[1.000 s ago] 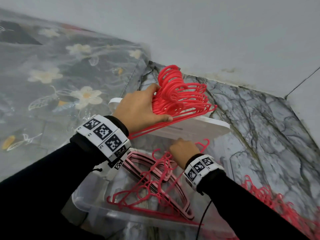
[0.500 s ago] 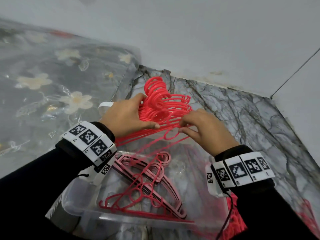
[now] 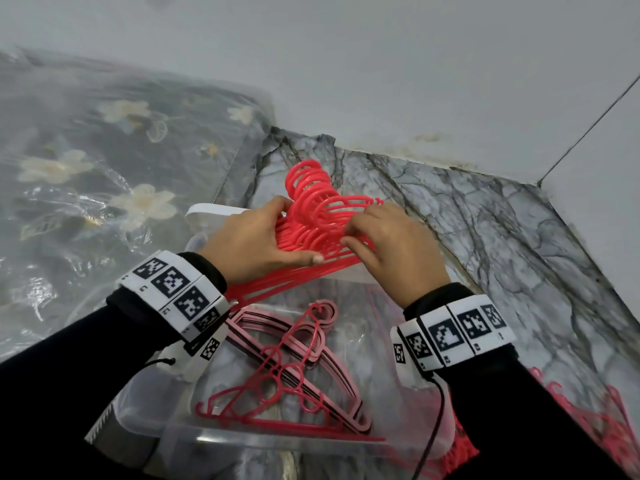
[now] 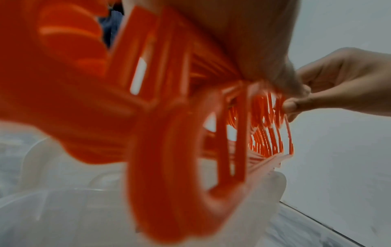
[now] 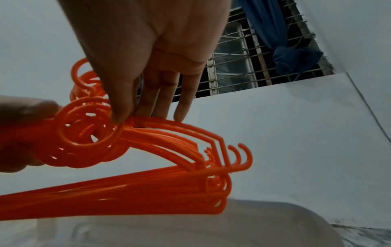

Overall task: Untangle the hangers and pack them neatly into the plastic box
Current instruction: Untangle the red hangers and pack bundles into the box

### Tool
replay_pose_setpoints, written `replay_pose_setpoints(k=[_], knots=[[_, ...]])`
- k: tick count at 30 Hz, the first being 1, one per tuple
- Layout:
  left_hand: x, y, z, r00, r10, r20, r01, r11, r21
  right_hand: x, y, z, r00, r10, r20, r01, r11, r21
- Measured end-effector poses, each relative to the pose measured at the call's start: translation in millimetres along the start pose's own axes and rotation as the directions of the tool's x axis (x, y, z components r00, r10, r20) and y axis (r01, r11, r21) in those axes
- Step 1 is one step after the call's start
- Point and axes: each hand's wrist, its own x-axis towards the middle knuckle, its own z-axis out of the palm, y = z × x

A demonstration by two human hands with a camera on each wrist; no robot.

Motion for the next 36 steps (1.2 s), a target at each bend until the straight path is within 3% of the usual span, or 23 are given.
replay_pose_setpoints(k=[3,7,11,18,23,28,34,36], knots=[[-0.5,0.1,0.6,1.0,0.017,0.02,-0.017,1.0,-0.025,-0.3,-3.7,1.5,0.999,0.026,-0.023,-0.026,1.0,0.01],[-0.9,0.3,-0.7,0.999,0.027,0.039,-0.026,0.999,-0.023,3.6,-2.4,1.4,0.998,0.059,-0.017,-0.055,0.988,0.147],[-2.9,3.2,-1.1,0.995,0.053,0.082,-0.049,0.998,-0.043,4.8,10.3,4.9,0.985,0.012,0.171,-0.002,0.998,-0.056],[-6.4,8.8,6.3,0.976,0.131,0.173,-0.117,0.989,-0.09,6.9,12.8,27.9,0.969,0.065,0.239,-0.04,0.994,-0.105],[-6.9,1.4,8.1,0.954,0.212,0.212,-0.25,0.953,0.171,6.9,7.0,33.7,0.962,0.074,0.265,-0.023,0.981,-0.191],[-4.7,5.6,10.3,0.983,0.173,0.059,-0.179,0.849,0.498,8.8,6.7,39.1,0.96,0.142,0.241,-0.121,0.988,-0.098],[-7.5,-0.9,12.2,0.987,0.141,0.074,-0.159,0.902,0.401,6.4,10.6,41.5,0.954,0.102,0.28,-0.154,0.974,0.169],[-7.5,-5.5,6.8,0.992,0.098,0.076,-0.12,0.918,0.379,1.8,16.5,37.8,0.962,0.08,0.262,-0.126,0.978,0.163]])
